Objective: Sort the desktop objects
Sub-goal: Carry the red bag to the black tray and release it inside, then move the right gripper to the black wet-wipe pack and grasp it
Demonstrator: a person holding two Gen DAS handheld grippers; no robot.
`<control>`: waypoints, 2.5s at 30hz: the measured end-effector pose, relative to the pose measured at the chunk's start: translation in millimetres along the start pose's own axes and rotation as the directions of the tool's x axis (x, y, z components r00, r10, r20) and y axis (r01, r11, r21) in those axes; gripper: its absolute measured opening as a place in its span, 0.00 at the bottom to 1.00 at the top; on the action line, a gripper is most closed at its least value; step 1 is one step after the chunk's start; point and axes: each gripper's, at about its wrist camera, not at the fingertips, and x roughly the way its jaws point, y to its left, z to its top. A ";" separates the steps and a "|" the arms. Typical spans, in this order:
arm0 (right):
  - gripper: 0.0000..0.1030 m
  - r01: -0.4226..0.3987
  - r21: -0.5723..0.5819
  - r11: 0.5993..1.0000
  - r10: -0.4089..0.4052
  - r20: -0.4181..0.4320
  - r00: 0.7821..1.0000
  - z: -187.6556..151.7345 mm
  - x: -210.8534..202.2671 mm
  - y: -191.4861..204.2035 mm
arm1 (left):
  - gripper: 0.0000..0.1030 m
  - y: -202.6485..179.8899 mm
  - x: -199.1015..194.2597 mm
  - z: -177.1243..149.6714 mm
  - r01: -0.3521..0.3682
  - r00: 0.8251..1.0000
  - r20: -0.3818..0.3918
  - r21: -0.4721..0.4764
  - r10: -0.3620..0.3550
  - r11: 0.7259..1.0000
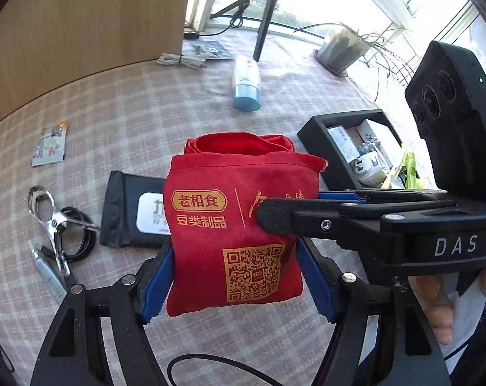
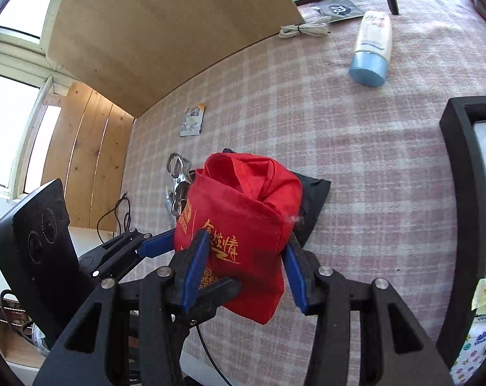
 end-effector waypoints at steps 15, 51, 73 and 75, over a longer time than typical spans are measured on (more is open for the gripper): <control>0.44 0.097 0.240 0.966 -0.147 0.199 0.969 11.7 -124.0 -127.0 | 0.68 -143.9 65.0 79.7 0.131 0.991 -0.065 0.188 -0.120 0.973; 0.56 0.194 0.081 0.978 -0.207 0.204 0.957 46.2 -134.9 -94.4 | 0.69 -76.0 32.0 65.6 -0.041 0.999 -0.028 -0.020 0.041 0.999; 0.56 0.137 -0.257 0.957 -0.183 -0.164 0.969 89.0 66.2 5.4 | 0.68 88.3 23.9 -42.0 -0.167 0.986 -0.066 -0.481 0.155 0.861; 0.56 0.151 -0.270 0.951 -0.200 -0.164 0.966 89.8 71.7 7.0 | 0.68 89.6 26.0 -42.1 -0.171 0.985 -0.069 -0.484 0.158 0.858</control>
